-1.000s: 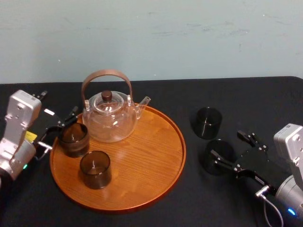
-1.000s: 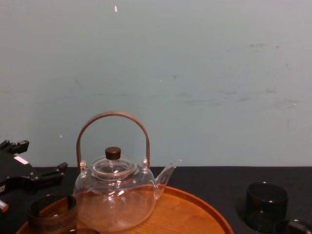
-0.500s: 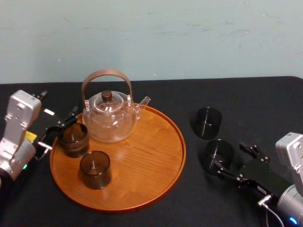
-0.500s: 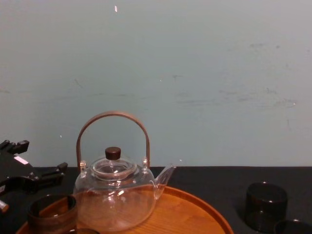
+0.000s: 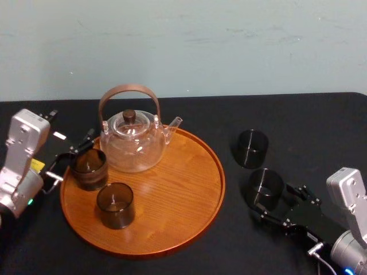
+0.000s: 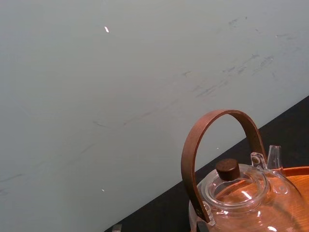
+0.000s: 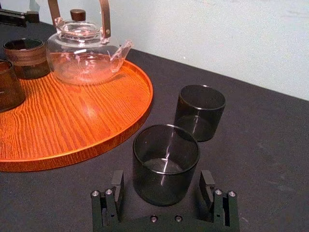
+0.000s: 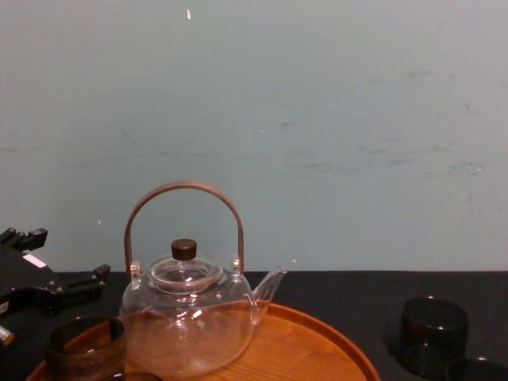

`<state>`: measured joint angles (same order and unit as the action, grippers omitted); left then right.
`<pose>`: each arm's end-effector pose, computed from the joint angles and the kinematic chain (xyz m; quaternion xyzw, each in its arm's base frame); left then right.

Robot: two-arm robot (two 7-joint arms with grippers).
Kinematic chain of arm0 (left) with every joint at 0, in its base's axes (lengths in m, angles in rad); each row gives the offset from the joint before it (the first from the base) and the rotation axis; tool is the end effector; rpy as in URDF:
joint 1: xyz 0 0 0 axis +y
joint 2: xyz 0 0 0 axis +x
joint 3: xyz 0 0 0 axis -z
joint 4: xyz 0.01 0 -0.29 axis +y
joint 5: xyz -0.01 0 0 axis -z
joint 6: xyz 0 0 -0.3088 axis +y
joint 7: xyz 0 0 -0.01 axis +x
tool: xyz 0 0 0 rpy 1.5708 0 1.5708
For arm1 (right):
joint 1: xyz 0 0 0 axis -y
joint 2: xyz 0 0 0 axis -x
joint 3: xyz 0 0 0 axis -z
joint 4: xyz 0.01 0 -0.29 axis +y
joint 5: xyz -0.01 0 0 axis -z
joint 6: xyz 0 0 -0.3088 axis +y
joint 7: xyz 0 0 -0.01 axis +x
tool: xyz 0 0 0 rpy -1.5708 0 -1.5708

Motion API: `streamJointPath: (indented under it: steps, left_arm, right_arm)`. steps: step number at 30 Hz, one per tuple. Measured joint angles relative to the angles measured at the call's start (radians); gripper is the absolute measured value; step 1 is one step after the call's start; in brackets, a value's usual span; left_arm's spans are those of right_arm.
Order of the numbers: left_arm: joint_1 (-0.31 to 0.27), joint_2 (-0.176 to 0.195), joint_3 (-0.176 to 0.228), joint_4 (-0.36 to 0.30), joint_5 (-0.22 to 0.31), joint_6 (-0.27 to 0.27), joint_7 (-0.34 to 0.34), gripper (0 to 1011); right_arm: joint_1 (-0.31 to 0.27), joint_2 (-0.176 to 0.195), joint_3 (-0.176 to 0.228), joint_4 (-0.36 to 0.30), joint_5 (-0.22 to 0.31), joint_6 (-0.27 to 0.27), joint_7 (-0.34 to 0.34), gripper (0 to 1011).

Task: Pick up the glass from the table and place it on the tray.

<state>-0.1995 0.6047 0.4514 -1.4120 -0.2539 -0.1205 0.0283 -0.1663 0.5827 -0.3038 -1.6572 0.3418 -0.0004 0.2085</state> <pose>0.3581 0.0827 -0.3023 0.1415 -0.1325 0.5799 0.7913 0.2625 -0.0679 -0.3296 -0.1464 0.0235 -0.4875 0.8605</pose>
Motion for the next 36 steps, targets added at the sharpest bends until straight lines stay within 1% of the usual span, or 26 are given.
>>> streamJointPath:
  steps: [9,18,27,31,32,33,36]
  left_arm:
    - [0.000,0.000,0.000,0.000,0.000,0.000,0.000,1001]
    - [0.000,0.000,0.000,0.000,0.000,0.000,0.000,1001]
    - [0.000,0.000,0.000,0.000,0.000,0.000,0.000,1002]
    - [0.000,0.000,0.000,0.000,0.000,0.000,0.000,1001]
    - [0.000,0.000,0.000,0.000,0.000,0.000,0.000,1001]
    - [0.000,0.000,0.000,0.000,0.000,0.000,0.000,1001]
    - [0.000,0.000,0.000,0.000,0.000,0.000,0.000,1001]
  right_arm:
    - [0.021,-0.024,0.003,0.026,-0.019,0.007,0.021,1002]
    - [0.063,-0.053,0.007,0.062,-0.046,0.004,0.044,1002]
    - [0.119,-0.087,0.009,0.119,-0.062,0.002,0.086,1002]
    - [0.150,-0.109,0.004,0.162,-0.072,-0.006,0.108,1002]
    - [0.150,-0.109,0.004,0.162,-0.072,-0.006,0.108,1002]
    - [0.158,-0.118,0.002,0.176,-0.075,-0.011,0.113,1002]
    - [0.158,-0.117,0.002,0.174,-0.075,-0.011,0.113,1002]
